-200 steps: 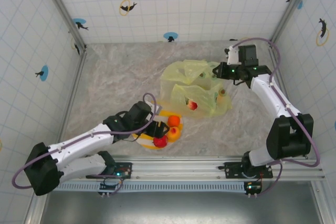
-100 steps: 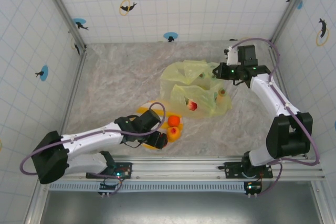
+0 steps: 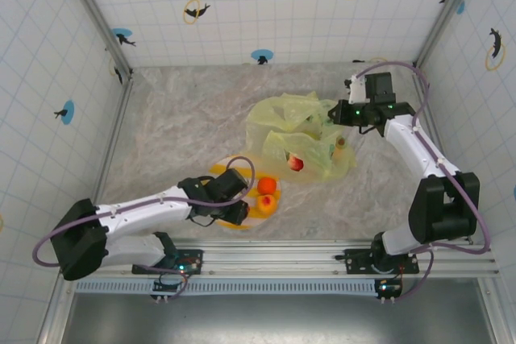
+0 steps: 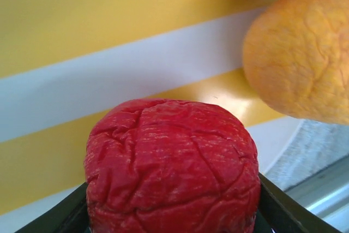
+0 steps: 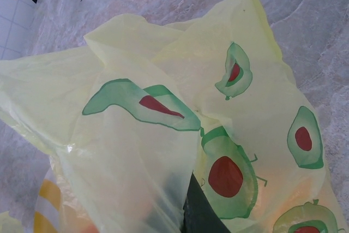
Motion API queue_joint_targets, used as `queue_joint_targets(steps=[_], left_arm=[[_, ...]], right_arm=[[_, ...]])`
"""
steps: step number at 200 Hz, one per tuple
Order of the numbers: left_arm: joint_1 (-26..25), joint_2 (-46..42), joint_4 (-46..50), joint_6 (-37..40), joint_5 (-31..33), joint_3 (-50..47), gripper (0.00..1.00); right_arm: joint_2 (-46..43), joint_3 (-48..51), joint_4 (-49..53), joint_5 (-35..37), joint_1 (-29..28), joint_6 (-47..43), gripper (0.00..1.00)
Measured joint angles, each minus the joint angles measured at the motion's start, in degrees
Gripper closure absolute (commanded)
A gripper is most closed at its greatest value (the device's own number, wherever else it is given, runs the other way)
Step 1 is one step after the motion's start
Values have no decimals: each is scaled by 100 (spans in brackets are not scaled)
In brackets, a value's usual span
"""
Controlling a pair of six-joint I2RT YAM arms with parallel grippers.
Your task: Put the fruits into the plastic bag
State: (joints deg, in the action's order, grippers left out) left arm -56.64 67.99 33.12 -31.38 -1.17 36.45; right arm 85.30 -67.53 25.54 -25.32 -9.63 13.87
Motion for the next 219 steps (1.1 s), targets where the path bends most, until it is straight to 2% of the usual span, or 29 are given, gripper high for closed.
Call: queue_joint_targets(steps=[44, 73, 110, 173, 219], left_arm=[[131, -352, 87, 153, 988, 813, 44], [726, -243, -358, 439, 1113, 1329, 44], [1333, 684, -1169, 761, 608, 1853, 46], [1357, 2627, -1705, 1226, -883, 2850, 47], [1340, 3532, -2140, 1342, -1515, 3569, 44]], right_arm=[[-68, 0, 2, -2, 0, 0, 94], [-151, 11, 0, -4, 0, 2, 94], [-216, 24, 2, -9, -2, 13, 94], [-245, 118, -4, -55, -52, 111, 94], [-245, 146, -44, -76, -155, 177, 94]])
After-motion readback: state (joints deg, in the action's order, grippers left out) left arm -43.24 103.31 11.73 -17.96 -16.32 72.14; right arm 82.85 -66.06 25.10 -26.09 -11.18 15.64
